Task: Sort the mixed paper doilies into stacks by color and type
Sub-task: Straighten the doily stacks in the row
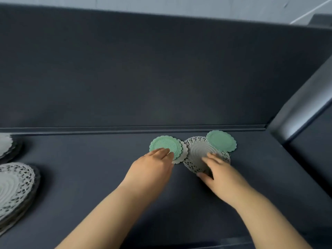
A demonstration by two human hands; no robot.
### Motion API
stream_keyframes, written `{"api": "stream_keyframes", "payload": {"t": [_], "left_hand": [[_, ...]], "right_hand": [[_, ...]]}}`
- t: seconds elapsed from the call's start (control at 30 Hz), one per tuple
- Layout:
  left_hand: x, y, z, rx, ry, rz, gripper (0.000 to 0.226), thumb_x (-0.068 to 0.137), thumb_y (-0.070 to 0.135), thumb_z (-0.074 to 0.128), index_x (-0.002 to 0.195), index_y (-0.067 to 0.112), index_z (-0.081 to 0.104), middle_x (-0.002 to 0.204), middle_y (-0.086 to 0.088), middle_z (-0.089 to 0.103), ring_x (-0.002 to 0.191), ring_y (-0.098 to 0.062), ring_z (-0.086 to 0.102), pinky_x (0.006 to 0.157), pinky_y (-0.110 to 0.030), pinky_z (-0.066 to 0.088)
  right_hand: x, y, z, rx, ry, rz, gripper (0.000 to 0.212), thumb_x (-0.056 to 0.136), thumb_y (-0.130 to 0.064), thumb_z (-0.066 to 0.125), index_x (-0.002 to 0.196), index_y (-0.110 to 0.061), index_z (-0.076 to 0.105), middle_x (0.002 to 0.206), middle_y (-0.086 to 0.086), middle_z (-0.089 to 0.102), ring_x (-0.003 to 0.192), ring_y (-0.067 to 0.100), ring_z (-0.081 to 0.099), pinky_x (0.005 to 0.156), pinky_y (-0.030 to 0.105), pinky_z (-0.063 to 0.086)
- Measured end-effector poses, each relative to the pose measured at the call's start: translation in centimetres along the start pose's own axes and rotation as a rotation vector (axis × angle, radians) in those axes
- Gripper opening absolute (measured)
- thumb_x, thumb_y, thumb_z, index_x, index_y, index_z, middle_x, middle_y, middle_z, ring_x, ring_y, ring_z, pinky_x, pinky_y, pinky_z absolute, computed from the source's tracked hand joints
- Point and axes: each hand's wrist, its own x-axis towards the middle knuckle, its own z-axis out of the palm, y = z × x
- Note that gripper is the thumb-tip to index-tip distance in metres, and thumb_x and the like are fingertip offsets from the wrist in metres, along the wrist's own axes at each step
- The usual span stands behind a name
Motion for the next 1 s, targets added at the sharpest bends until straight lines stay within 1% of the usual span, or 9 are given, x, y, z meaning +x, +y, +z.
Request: {"api": "stream_keyframes", "payload": {"t": [0.13,0.27,0.37,0.47,0.53,0.6,0.73,0.9,1.0], "left_hand": [[3.5,0.5,3.1,0.123,-0.258,-0.183,0.039,0.1,0.025,0.036,0.137,0.013,0.033,0.149,-0.001,0.025,0.139,-0.019,0.021,0.099,-0.037,0.042],[4.7,0.2,4.4,0.236,-0.286,-0.251,0.04,0.101,0.034,0.03,0.129,0.008,0.041,0.135,-0.005,0.041,0.129,-0.025,0.034,0.098,-0.035,0.04],[4.9,0.0,4.3,0.276,-0.285,-0.274,0.036,0.1,0.036,0.033,0.12,0.009,0.047,0.124,-0.004,0.05,0.118,-0.023,0.046,0.091,-0.033,0.042],[4.8,0.7,4.3,0.367,-0.337,-0.3,0.031,0.099,0.022,0.037,0.125,0.006,0.04,0.123,-0.008,0.049,0.113,-0.027,0.047,0.083,-0.037,0.044],[4.6,1.2,4.7,0.389,-0.363,-0.32,0.039,0.093,0.009,0.04,0.131,0.007,0.033,0.123,-0.012,0.046,0.112,-0.029,0.046,0.08,-0.038,0.046],[4.5,1.5,4.9,0.378,-0.353,-0.326,0.046,0.089,0.003,0.042,0.133,0.006,0.03,0.123,-0.013,0.045,0.112,-0.03,0.045,0.081,-0.039,0.047],[4.3,1.4,4.5,0.364,-0.284,-0.289,0.044,0.085,-0.003,0.04,0.127,0.006,0.036,0.118,-0.012,0.049,0.108,-0.029,0.049,0.081,-0.038,0.048],[3.9,1.4,3.7,0.348,-0.218,-0.32,0.032,0.086,-0.001,0.038,0.115,0.01,0.045,0.111,-0.006,0.056,0.096,-0.027,0.057,0.064,-0.03,0.036],[3.5,1.6,3.2,0.341,-0.21,-0.355,0.03,0.085,-0.001,0.038,0.111,0.01,0.046,0.107,-0.005,0.057,0.091,-0.026,0.059,0.059,-0.029,0.033]], "right_hand": [[0.2,0.4,0.3,-0.054,0.002,-0.098,0.057,0.093,-0.047,0.04,0.14,-0.018,0.028,0.154,0.002,0.014,0.142,0.015,0.004,0.11,0.028,0.018],[0.7,0.5,0.3,-0.261,0.009,-0.186,0.05,0.093,-0.044,0.04,0.126,-0.007,0.042,0.144,0.017,0.034,0.136,0.027,0.024,0.105,0.033,0.029],[0.8,-0.3,-0.3,-0.439,0.069,-0.259,0.038,0.069,-0.029,0.074,0.088,0.001,0.064,0.091,0.025,0.064,0.088,0.034,0.061,0.068,0.034,0.05],[1.1,0.1,-1.2,-0.447,0.088,-0.282,0.028,0.049,-0.011,0.078,0.071,-0.004,0.063,0.058,0.012,0.058,0.051,0.027,0.056,0.039,0.027,0.038],[1.1,0.5,-1.6,-0.389,0.056,-0.309,0.02,0.065,-0.014,0.068,0.081,-0.007,0.059,0.067,0.008,0.058,0.056,0.025,0.055,0.043,0.027,0.035],[1.1,1.2,-1.1,-0.306,0.062,-0.324,0.019,0.081,-0.018,0.048,0.097,-0.01,0.053,0.095,0.01,0.06,0.086,0.027,0.057,0.064,0.033,0.044],[1.0,1.3,-0.3,-0.296,0.058,-0.3,0.036,0.085,-0.005,0.043,0.121,-0.006,0.044,0.133,0.015,0.047,0.123,0.026,0.042,0.096,0.035,0.042],[1.1,1.9,-0.9,-0.273,0.103,-0.259,0.029,0.083,0.004,0.037,0.108,-0.007,0.048,0.098,0.011,0.059,0.085,0.025,0.059,0.062,0.029,0.038],[1.2,2.4,-1.4,-0.007,0.191,-0.071,0.016,0.092,-0.01,0.036,0.076,-0.013,0.039,0.083,0.011,0.058,0.067,0.026,0.045,0.057,0.028,0.03]]}}
